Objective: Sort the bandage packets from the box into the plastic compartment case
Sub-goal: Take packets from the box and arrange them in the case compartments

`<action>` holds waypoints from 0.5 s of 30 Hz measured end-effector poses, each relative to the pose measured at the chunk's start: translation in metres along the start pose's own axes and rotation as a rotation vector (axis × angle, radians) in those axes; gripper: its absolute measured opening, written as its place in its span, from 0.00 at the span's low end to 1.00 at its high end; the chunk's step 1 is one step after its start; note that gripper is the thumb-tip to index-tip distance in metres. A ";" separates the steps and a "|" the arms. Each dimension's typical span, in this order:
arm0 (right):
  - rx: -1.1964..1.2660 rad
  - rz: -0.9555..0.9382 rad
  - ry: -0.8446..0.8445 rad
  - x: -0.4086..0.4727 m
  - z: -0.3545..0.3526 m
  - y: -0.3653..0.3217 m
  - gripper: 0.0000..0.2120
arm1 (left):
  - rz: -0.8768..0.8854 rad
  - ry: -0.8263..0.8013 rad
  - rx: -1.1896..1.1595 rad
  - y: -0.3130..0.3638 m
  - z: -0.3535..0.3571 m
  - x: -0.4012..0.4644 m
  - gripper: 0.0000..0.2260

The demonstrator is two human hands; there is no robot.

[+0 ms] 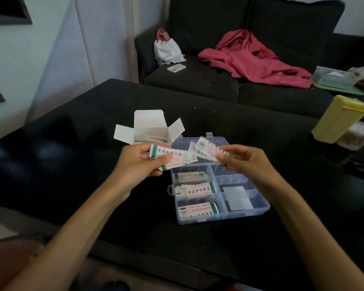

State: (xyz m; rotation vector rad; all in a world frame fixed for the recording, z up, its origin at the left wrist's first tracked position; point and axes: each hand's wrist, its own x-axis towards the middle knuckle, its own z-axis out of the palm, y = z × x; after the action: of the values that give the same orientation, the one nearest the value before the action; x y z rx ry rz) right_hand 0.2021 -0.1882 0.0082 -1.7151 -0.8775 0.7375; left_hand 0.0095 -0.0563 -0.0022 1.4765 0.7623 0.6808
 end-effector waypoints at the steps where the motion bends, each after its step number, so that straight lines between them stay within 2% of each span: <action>1: -0.112 0.006 -0.066 0.000 -0.002 0.001 0.08 | 0.018 0.029 0.004 0.002 -0.005 0.000 0.08; 4: -0.400 -0.004 -0.200 0.002 0.005 0.007 0.08 | 0.057 0.094 0.046 0.003 -0.014 -0.001 0.10; 8: -0.684 -0.083 -0.240 0.004 0.023 0.014 0.08 | 0.040 0.128 0.062 0.003 -0.016 -0.001 0.10; 12: -0.929 -0.240 -0.110 0.002 0.038 0.023 0.07 | 0.010 0.095 0.028 0.002 -0.013 -0.002 0.08; 15: -0.970 -0.274 -0.020 0.002 0.040 0.021 0.09 | -0.007 0.062 -0.022 0.003 -0.011 -0.003 0.07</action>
State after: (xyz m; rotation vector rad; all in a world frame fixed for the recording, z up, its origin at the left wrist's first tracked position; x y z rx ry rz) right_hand 0.1745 -0.1706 -0.0231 -2.3280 -1.6067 0.1093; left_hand -0.0012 -0.0521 0.0014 1.4378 0.8050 0.7304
